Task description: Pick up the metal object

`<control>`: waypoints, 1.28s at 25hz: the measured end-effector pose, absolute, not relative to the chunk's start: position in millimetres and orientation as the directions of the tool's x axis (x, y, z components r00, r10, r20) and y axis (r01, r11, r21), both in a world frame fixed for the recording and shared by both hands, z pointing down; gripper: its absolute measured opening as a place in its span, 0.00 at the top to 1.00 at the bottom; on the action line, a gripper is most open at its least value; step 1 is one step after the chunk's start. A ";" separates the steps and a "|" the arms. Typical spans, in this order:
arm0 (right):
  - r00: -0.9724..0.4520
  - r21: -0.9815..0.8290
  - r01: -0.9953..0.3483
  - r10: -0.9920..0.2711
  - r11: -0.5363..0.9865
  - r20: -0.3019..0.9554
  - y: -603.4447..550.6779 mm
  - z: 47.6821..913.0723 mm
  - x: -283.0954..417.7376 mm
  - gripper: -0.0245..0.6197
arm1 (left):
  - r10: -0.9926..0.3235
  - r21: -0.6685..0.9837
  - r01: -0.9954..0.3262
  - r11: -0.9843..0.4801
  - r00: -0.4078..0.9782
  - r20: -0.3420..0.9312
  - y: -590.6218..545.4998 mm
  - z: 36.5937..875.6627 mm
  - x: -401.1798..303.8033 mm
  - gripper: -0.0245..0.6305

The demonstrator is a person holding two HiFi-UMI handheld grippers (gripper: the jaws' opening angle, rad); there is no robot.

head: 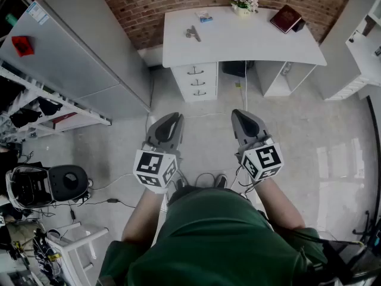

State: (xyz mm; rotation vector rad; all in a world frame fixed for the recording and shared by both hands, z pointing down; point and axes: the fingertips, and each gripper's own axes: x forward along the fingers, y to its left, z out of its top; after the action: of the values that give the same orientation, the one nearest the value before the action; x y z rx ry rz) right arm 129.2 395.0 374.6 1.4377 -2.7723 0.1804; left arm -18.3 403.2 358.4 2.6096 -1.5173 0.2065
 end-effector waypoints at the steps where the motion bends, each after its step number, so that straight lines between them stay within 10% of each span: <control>1: -0.580 -0.091 -0.814 -0.812 0.573 0.069 394.2 375.6 135.1 0.96 | -0.857 0.031 -0.872 -0.488 0.485 0.175 403.2 358.8 -13.0 0.91; 32: -0.486 0.001 -0.870 -0.855 0.494 0.181 197.7 400.2 102.2 0.96 | -0.847 0.129 -0.866 -0.483 0.500 0.182 186.9 396.6 -79.3 0.91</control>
State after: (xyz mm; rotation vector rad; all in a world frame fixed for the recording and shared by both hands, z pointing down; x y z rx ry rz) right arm 102.2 197.7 400.2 1.4993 -2.5756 0.1355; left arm -79.3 186.9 396.6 2.5394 -1.4702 0.1377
